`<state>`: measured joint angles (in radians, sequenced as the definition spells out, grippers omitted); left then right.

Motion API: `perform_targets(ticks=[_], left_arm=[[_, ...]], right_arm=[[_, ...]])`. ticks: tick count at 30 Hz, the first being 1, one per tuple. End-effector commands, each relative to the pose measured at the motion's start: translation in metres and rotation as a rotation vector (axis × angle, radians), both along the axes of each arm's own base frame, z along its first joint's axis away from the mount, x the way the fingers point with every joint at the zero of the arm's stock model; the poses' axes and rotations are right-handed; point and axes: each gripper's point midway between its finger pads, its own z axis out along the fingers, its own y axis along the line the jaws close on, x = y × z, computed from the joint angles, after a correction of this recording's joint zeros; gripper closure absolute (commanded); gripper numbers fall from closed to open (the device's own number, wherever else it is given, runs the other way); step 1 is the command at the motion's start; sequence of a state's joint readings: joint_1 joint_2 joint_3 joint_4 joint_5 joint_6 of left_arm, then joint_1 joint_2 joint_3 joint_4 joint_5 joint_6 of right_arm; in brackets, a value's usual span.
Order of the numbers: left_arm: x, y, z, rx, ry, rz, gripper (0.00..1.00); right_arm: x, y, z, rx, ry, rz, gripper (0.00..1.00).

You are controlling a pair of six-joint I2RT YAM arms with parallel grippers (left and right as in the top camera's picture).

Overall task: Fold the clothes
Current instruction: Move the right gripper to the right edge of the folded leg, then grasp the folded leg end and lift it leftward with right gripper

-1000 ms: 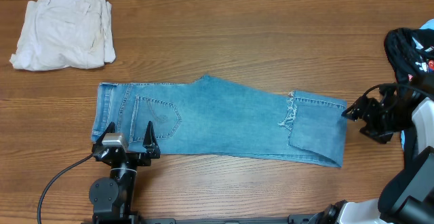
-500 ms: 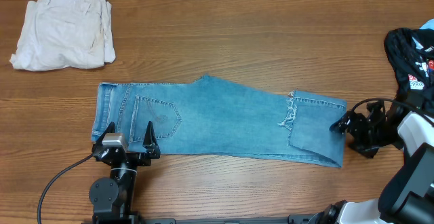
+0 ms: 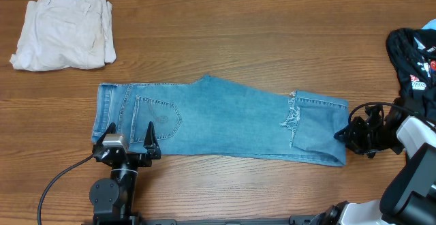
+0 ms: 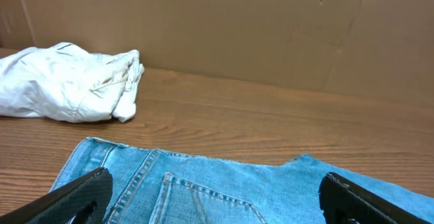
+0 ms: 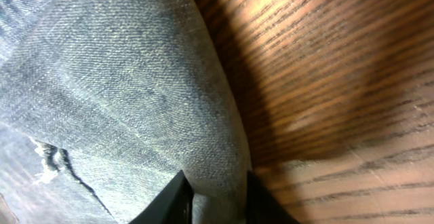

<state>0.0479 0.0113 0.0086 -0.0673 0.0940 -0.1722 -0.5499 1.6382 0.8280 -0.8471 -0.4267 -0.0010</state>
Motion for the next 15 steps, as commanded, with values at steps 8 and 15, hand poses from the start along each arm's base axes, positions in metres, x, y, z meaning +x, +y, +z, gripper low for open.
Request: perform_targets(ticks=[8, 15], left_arm=[[0.0, 0.001, -0.001, 0.019, -0.002, 0.003, 0.0], [0.0, 0.001, -0.001, 0.019, -0.002, 0.003, 0.0]], right_arm=[[0.006, 0.005, 0.003, 0.037, -0.036, 0.0, 0.96], [0.028, -0.011, 0.029, -0.028, -0.116, 0.001, 0.96]])
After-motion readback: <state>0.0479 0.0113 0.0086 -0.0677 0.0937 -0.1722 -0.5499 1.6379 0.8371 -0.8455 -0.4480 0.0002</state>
